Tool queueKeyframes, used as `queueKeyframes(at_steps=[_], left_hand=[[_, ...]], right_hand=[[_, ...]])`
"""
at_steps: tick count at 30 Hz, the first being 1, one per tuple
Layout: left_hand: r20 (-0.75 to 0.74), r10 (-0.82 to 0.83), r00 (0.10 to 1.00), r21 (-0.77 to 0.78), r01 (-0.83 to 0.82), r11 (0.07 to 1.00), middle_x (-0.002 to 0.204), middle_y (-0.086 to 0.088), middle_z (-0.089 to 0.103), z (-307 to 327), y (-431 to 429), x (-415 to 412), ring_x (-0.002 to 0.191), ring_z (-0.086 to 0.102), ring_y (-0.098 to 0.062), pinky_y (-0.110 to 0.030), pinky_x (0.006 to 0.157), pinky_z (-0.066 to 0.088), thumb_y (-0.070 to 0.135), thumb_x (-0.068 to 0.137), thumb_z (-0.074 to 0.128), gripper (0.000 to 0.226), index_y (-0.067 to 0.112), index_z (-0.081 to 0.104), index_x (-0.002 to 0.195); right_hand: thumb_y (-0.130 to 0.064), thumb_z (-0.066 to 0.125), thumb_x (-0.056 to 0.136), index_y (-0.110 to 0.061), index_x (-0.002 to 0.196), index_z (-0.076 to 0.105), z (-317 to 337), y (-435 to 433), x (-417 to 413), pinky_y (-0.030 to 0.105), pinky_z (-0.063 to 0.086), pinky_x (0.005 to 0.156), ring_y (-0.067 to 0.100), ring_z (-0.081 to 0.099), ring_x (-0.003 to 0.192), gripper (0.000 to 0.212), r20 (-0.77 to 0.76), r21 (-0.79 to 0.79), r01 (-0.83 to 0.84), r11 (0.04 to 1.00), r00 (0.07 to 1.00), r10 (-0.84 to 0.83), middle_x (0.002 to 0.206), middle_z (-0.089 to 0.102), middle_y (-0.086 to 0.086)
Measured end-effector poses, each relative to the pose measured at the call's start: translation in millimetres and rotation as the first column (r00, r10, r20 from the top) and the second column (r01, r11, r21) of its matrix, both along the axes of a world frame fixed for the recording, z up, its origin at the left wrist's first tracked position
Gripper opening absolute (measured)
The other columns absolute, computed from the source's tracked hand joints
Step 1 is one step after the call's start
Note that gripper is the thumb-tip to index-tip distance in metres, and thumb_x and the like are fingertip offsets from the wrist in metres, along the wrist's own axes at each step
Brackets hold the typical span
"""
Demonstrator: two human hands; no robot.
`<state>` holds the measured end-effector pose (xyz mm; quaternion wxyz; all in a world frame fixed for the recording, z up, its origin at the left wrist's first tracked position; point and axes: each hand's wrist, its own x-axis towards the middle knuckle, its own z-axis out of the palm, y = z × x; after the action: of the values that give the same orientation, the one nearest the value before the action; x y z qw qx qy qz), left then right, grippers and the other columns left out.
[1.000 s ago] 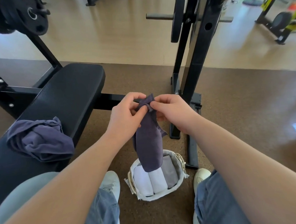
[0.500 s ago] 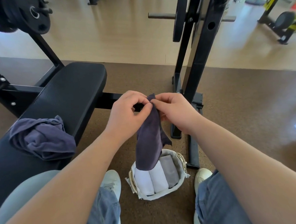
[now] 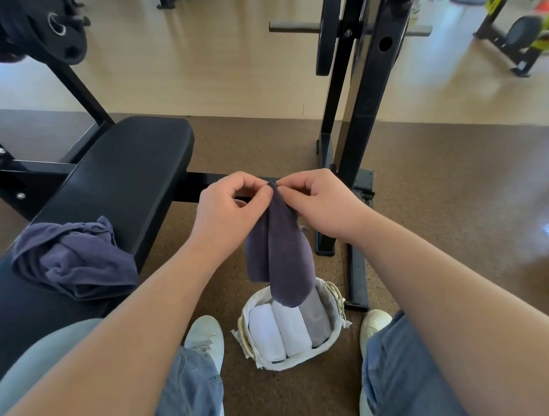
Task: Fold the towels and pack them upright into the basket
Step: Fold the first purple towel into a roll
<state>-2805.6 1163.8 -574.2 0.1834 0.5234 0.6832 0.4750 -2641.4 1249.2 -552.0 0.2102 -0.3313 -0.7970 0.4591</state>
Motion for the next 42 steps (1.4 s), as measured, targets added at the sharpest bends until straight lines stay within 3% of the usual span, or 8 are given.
queueKeyframes(at_steps=[4, 11, 25, 30, 34, 42], left_hand=[[-0.004, 0.006, 1.0, -0.006, -0.006, 1.0, 0.087, 0.014, 0.072, 0.0, -0.4, 0.3, 0.087, 0.068, 0.001, -0.012, 0.075, 0.054, 0.024, 0.095, 0.069, 0.006, 0.025, 0.074, 0.098], [0.053, 0.016, 0.998, -0.012, -0.015, 1.0, 0.082, 0.013, 0.073, 1.4, -1.3, 1.2, 0.081, 0.068, 0.002, -0.01, 0.072, 0.052, 0.018, 0.093, 0.071, 0.007, 0.023, 0.074, 0.091], [0.128, 0.032, 0.991, -0.046, -0.026, 0.999, 0.084, 0.007, 0.073, 1.5, -1.0, 1.3, 0.084, 0.07, -0.007, -0.02, 0.076, 0.057, 0.017, 0.093, 0.071, 0.004, 0.02, 0.073, 0.093], [0.161, 0.031, 0.986, -0.045, -0.024, 0.999, 0.078, 0.011, 0.07, 1.9, -0.9, 2.5, 0.076, 0.066, 0.003, -0.012, 0.069, 0.052, 0.014, 0.092, 0.069, 0.01, 0.022, 0.073, 0.087], [0.199, 0.037, 0.979, -0.06, -0.025, 0.998, 0.074, 0.014, 0.069, 1.7, 0.3, 2.8, 0.073, 0.063, 0.006, -0.01, 0.067, 0.05, 0.012, 0.092, 0.068, 0.016, 0.024, 0.072, 0.083], [0.207, -0.032, 0.978, -0.09, 0.052, 0.995, 0.079, 0.011, 0.069, 1.8, 0.5, 1.6, 0.075, 0.063, 0.007, -0.01, 0.07, 0.051, 0.013, 0.093, 0.07, 0.007, 0.018, 0.073, 0.09]], right_hand=[[-0.023, 0.056, 0.105, -0.021, 0.106, 0.079, -1.2, 0.2, 0.7, 0.037, 0.059, 0.079, 0.025, 0.071, 0.091, 0.023, 0.014, 0.026, -0.021, 0.999, 1.0, 0.02, 0.093, 0.076, 0.008], [-0.026, 0.056, 0.105, -0.025, 0.108, 0.078, -5.3, 0.8, -0.2, 0.033, 0.058, 0.085, 0.014, 0.07, 0.091, 0.022, 0.024, 0.067, -0.037, 0.997, 0.999, 0.036, 0.092, 0.076, -0.003], [-0.028, 0.056, 0.106, -0.027, 0.104, 0.078, -6.2, -0.5, -0.2, 0.04, 0.059, 0.085, 0.016, 0.07, 0.087, 0.023, 0.034, 0.095, -0.059, 0.994, 0.998, 0.056, 0.086, 0.074, -0.002], [-0.029, 0.055, 0.105, -0.027, 0.101, 0.079, -7.9, 0.1, -0.2, 0.047, 0.059, 0.079, 0.022, 0.071, 0.083, 0.024, 0.046, 0.121, -0.073, 0.99, 0.997, 0.068, 0.084, 0.074, 0.0], [-0.026, 0.056, 0.105, -0.027, 0.101, 0.079, -8.9, -0.7, -0.8, 0.045, 0.06, 0.078, 0.021, 0.071, 0.083, 0.023, 0.055, 0.112, -0.068, 0.991, 0.997, 0.063, 0.083, 0.074, -0.001], [-0.023, 0.054, 0.105, -0.022, 0.096, 0.078, -8.9, -2.4, 1.9, 0.049, 0.058, 0.082, 0.022, 0.069, 0.084, 0.025, 0.082, 0.118, -0.059, 0.991, 0.995, 0.05, 0.082, 0.072, 0.002]])
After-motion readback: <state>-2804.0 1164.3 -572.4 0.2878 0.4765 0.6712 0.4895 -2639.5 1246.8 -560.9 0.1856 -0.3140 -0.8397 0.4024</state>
